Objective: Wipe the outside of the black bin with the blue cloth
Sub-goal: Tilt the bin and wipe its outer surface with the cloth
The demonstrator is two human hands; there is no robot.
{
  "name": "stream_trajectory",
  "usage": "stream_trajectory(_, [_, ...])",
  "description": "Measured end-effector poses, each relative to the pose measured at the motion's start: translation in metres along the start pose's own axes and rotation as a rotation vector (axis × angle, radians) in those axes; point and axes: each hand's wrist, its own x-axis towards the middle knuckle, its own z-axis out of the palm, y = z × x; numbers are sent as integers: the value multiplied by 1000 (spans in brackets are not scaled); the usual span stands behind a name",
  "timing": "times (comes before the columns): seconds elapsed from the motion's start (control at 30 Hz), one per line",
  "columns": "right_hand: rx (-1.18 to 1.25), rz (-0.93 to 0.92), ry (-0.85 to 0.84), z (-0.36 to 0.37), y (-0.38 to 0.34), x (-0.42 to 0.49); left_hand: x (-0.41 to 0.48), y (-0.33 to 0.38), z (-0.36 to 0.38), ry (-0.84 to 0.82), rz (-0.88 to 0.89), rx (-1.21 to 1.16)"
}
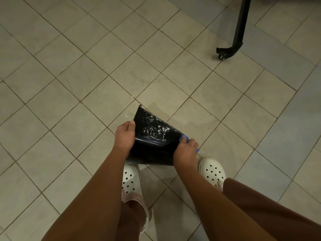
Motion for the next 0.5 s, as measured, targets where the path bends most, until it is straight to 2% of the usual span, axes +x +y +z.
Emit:
stream_trajectory(0.1, [-15, -179, 64, 3, -10, -1, 1, 0, 0, -4, 10, 1])
stream_trajectory(0.17, [21, -219, 43, 1, -11, 11, -1, -1, -1, -4, 13, 2])
stream_trajectory(0.37, [18, -19, -18, -5, 4, 16, 0, -3, -2, -4, 9, 5])
stream_trajectory(0.5, [47, -181, 43, 0, -8, 9, 0, -1, -1, -12, 10, -2])
